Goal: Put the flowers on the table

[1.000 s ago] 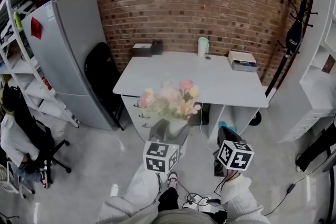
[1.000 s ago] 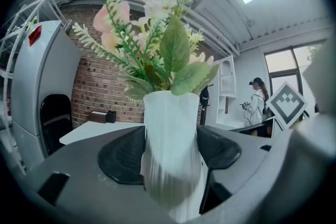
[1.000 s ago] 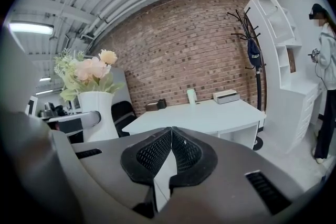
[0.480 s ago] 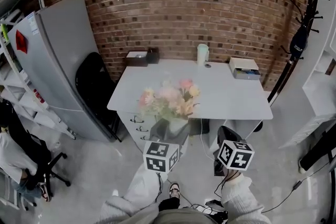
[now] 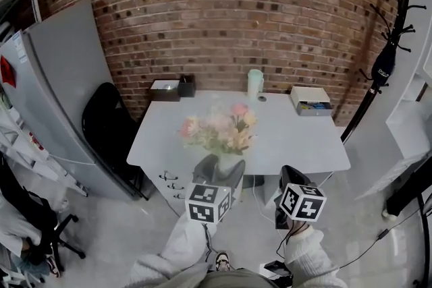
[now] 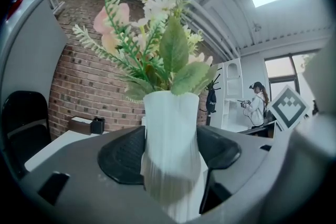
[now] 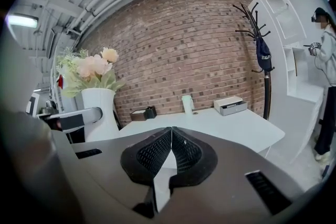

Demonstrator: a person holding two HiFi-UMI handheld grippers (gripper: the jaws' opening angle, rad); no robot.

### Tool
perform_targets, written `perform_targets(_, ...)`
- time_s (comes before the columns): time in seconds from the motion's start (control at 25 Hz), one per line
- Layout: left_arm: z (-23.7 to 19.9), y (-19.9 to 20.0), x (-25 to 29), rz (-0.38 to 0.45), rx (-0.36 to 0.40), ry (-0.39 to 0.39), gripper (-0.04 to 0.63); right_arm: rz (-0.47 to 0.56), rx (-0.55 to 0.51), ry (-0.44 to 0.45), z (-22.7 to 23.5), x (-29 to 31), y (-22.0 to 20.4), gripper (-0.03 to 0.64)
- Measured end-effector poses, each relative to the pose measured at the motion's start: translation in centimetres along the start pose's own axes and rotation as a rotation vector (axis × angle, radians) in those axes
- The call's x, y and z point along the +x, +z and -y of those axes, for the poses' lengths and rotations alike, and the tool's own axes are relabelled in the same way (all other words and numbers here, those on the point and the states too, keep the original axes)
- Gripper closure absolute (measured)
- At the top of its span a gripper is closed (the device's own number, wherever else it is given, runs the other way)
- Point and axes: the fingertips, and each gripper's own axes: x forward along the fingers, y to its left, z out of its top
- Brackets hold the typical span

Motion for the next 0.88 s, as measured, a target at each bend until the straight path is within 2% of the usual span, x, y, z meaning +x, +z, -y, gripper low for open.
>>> perform_targets(0.36,-2.5,0.2,5.2,-0.009,0.007,-0.048,0.281,-0.023,-0.004,-0.033,1.1,4.7,0.5,0.594)
perform_targets(0.68,-3.8,-0.9,6.5,-0.021,-0.044,-0.05,0.281,-0.033,0.006,-0.062,1.5,5.7,0.7,0.594)
perform_targets(0.88,-3.9,-1.3,7.3,-0.025,-0.045,-0.061,0.281,-0.035,-0.002,-0.079,2.1,6.3,1.0,0.594)
